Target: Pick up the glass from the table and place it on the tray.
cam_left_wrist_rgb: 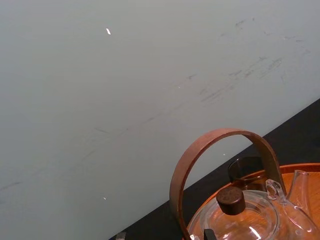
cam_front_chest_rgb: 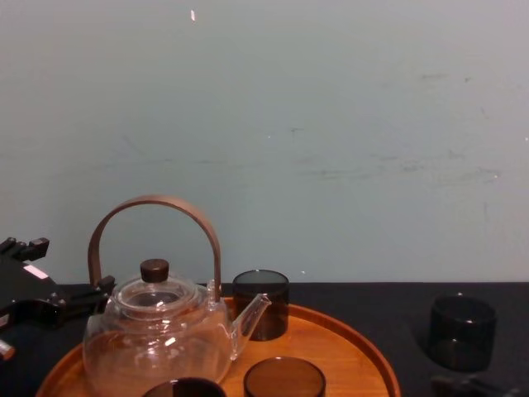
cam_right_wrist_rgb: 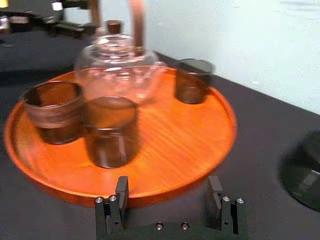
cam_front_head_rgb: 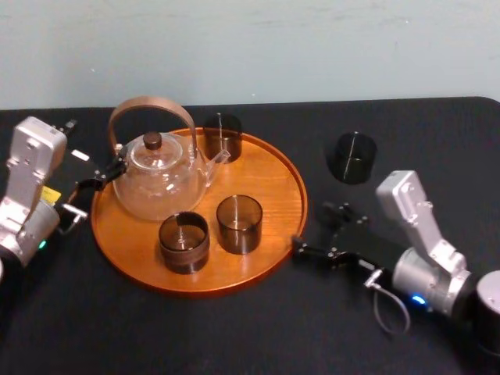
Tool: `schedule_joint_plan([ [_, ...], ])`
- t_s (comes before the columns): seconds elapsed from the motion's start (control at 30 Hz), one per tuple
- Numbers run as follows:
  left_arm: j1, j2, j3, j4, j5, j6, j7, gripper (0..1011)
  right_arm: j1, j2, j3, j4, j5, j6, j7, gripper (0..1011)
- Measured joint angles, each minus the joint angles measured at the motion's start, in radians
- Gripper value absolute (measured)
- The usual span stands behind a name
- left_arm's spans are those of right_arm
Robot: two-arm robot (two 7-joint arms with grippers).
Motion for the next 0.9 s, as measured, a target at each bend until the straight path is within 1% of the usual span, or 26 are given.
schedule_joint_plan([
  [0.23, 0.0, 0.0, 0.0, 0.0, 0.0, 0.0, 0.0, 1009, -0.024, 0.016, 0.074, -0.004, 0.038, -0.018, -0.021, 1002],
  [0.3, 0.0, 0.0, 0.0, 0.0, 0.0, 0.0, 0.0, 1009, -0.026, 0.018, 0.09, -0.004, 0.045, -0.021, -0.025, 1002],
  [0.37, 0.0, 0.0, 0.0, 0.0, 0.0, 0.0, 0.0, 1010, -0.027, 0.021, 0.116, -0.002, 0.057, -0.024, -0.033, 1002],
  [0.5, 0.0, 0.0, 0.0, 0.0, 0.0, 0.0, 0.0, 1010, -0.022, 0.023, 0.147, 0.006, 0.068, -0.023, -0.043, 1002],
  [0.63, 0.0, 0.0, 0.0, 0.0, 0.0, 0.0, 0.0, 1009, -0.013, 0.023, 0.164, 0.019, 0.072, -0.02, -0.05, 1002],
  [0.73, 0.0, 0.0, 0.0, 0.0, 0.0, 0.0, 0.0, 1010, 0.006, 0.018, 0.177, 0.045, 0.076, -0.011, -0.053, 1002],
  [0.9, 0.0, 0.0, 0.0, 0.0, 0.0, 0.0, 0.0, 1010, 0.031, 0.008, 0.183, 0.076, 0.076, -0.002, -0.055, 1002],
])
